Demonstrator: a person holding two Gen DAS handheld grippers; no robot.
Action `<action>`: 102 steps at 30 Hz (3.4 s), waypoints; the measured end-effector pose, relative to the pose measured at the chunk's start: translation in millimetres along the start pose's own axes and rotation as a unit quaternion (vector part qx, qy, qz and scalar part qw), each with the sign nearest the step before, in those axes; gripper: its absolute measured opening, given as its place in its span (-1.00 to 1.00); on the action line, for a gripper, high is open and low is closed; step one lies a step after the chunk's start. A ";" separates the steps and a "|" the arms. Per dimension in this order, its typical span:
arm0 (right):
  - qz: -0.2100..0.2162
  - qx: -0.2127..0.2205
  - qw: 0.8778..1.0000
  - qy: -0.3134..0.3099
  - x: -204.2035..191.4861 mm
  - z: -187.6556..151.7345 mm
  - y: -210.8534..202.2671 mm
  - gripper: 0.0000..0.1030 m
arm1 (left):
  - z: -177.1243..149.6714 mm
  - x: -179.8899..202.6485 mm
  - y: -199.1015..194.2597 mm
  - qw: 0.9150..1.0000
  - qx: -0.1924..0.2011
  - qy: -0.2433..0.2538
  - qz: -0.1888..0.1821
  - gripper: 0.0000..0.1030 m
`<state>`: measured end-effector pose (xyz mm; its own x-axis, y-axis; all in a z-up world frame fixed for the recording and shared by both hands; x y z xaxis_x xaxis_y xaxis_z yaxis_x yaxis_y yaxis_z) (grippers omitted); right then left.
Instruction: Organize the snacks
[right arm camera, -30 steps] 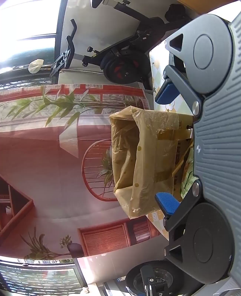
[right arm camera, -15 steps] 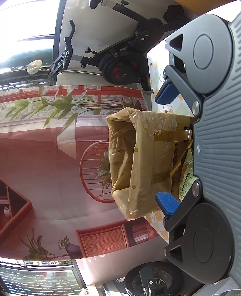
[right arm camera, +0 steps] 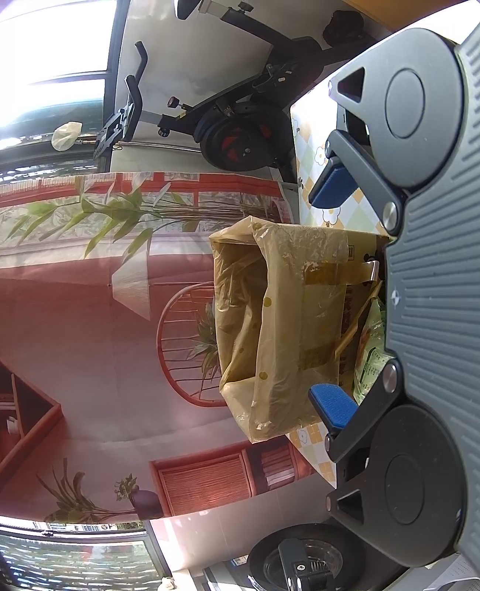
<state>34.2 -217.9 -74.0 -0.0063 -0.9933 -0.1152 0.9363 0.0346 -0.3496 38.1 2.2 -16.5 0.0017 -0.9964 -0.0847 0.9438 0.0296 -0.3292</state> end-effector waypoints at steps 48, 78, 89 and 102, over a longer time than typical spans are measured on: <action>0.030 0.003 1.000 0.007 -0.5 -13.1 6.0 1.00 | -15.2 -8.3 12.6 0.999 -0.015 -0.035 -0.036 0.99; 0.012 -0.082 0.992 -0.097 0.6 -112.7 44.6 0.97 | -134.1 18.7 63.0 0.985 -0.118 0.028 -0.125 0.85; 0.006 -0.136 0.987 -0.085 16.0 -138.8 44.8 0.97 | -170.0 51.5 61.7 0.969 -0.131 0.089 -0.189 0.83; 0.008 -0.143 0.987 -0.066 18.2 -145.7 45.9 0.97 | -192.2 82.4 50.8 0.940 -0.141 0.173 -0.258 0.84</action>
<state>25.9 -218.3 -227.5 0.0715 -0.9974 -0.0073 0.7980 0.0616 -0.5996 22.6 -63.2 -221.0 -0.5867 -0.7992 -0.1306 0.6641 -0.3825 -0.6424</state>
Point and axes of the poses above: each gripper's, at about its wrist camera, not at the fingertips, and y roughly the way its jaws point, x to its right, z to its top, the point moved 4 cm from there along y, roughly the way its jaws point, and after that the axes turned 2 degrees about -y, right-handed, at the moved point
